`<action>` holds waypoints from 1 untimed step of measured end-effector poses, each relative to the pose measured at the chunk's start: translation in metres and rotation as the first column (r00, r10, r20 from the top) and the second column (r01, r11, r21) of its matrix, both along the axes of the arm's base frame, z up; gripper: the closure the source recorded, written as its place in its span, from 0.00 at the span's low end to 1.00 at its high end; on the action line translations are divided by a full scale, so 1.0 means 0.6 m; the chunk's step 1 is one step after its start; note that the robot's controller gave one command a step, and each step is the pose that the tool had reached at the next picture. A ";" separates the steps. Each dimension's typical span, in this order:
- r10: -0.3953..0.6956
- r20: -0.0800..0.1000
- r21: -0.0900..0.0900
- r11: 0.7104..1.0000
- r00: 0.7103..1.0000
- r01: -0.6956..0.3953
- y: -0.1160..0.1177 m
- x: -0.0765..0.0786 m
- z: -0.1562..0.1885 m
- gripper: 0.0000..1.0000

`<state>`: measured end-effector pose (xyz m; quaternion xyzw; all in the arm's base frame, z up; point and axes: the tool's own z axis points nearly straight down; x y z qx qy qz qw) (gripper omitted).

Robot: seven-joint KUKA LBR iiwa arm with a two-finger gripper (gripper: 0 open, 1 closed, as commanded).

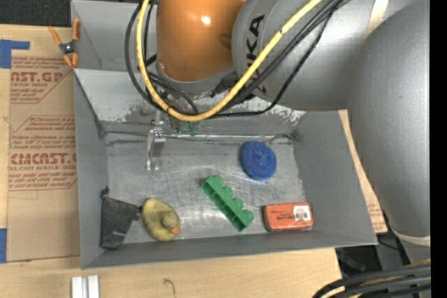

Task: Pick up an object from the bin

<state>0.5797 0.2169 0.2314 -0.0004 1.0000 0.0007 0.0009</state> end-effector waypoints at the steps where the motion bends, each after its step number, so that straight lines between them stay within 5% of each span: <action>1: 0.293 0.006 0.000 0.956 0.956 -0.293 0.004 -0.039 -0.087 0.00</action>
Offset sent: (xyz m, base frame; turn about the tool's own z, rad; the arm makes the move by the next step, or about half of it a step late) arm -0.0570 -0.0004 -0.0714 -0.7314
